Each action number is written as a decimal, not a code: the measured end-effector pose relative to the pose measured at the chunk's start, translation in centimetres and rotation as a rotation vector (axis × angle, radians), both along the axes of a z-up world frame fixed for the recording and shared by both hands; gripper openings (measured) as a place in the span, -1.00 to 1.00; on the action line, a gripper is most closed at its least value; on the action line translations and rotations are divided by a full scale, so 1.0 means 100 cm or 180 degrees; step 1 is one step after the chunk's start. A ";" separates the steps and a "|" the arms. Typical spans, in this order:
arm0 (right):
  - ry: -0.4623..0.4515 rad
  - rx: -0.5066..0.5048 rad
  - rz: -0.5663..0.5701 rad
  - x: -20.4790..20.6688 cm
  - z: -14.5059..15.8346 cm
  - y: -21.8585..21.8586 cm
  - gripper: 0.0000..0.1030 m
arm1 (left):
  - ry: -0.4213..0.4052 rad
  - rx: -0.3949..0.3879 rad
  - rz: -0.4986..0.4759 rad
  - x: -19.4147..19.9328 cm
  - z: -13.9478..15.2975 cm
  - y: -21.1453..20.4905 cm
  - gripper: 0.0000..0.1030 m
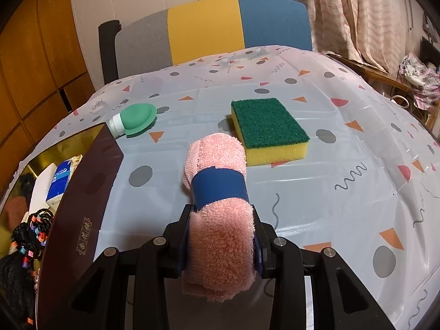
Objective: Organize soft objects
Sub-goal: 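Carry the brown sponge into the gold tray and open the left gripper, then lower the pink towel roll into the gold tray and open the right gripper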
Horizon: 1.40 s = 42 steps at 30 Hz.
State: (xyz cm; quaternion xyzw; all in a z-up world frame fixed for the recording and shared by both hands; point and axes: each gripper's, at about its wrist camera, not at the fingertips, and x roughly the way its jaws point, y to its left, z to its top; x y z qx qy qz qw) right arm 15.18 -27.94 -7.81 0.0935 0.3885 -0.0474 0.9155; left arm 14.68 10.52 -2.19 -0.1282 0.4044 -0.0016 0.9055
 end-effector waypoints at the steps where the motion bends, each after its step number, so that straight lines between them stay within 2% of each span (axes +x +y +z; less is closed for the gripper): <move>1: -0.0001 0.0005 -0.0010 -0.001 0.000 0.000 -0.28 | -0.0012 -0.0028 -0.0007 -0.002 0.001 0.000 -0.01; 6: -0.0021 0.0016 -0.0029 -0.002 0.000 -0.001 -0.28 | -0.0030 -0.0122 -0.0096 -0.019 0.001 -0.004 -0.01; 16: -0.0066 0.0105 -0.0003 -0.019 0.006 0.002 -0.28 | -0.0059 -0.0147 -0.0496 -0.048 0.005 -0.035 -0.01; 22: -0.0050 0.0141 0.0158 -0.039 0.012 0.015 -0.28 | -0.0015 -0.0219 -0.0561 -0.057 0.000 -0.038 -0.01; 28: -0.0162 0.0371 0.0254 -0.057 0.037 0.029 -0.28 | 0.0086 -0.0283 -0.0546 -0.058 -0.006 -0.037 -0.01; 32: -0.0309 0.0572 0.0418 -0.068 0.062 0.049 -0.28 | 0.0045 -0.0280 -0.0543 -0.059 -0.003 -0.036 -0.01; 36: -0.0349 0.0571 0.0632 -0.070 0.079 0.079 -0.27 | 0.0049 -0.0303 -0.0525 -0.060 -0.003 -0.033 -0.01; 42: -0.0265 0.0505 0.0797 -0.063 0.082 0.122 -0.26 | 0.0101 -0.0325 -0.0536 -0.060 -0.005 -0.033 -0.01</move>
